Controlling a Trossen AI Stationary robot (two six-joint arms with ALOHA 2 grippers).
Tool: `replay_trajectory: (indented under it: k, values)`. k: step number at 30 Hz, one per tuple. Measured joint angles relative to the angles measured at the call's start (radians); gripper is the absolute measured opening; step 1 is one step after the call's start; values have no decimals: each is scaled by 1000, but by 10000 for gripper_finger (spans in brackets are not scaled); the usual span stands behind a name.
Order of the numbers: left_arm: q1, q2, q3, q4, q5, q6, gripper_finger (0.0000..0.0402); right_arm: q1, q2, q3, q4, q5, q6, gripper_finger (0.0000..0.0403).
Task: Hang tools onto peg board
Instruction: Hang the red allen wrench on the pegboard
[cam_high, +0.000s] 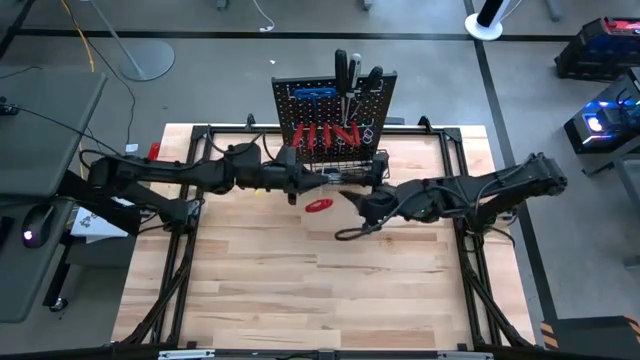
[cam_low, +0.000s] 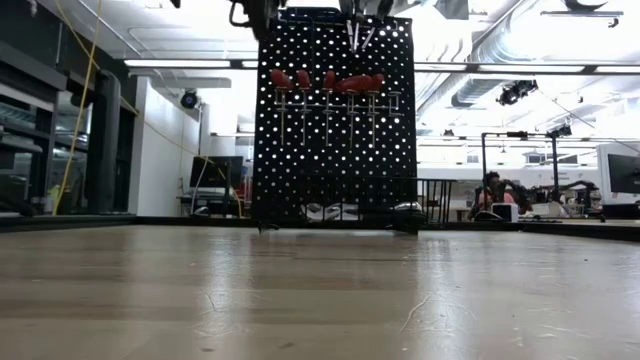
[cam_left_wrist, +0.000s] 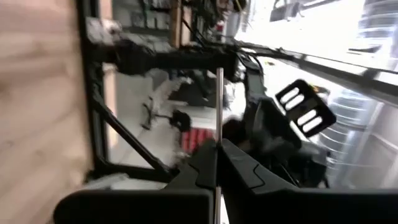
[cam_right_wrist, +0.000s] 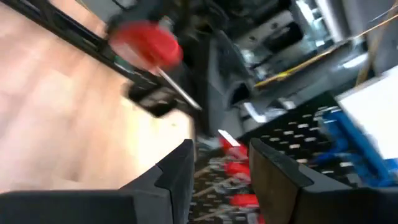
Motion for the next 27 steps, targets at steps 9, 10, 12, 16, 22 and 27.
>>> replay_trajectory:
  k: [9,10,12,16,22,27]
  values:
    - [-17,39,0,73,-10,-73,0,16,55,0,110,35,-302,142]
    - [-20,39,0,87,-16,-75,0,14,59,0,108,31,-308,142]
    - [-27,38,0,97,-33,-81,0,6,68,0,110,-5,-321,142]
    - [-42,39,20,56,-38,-78,0,-12,84,0,141,-98,-332,142]
    - [-50,39,64,-7,-34,-24,0,-37,105,0,181,-170,-337,142]
    - [-51,39,65,-28,-26,-19,0,-51,107,0,199,-206,-347,128]
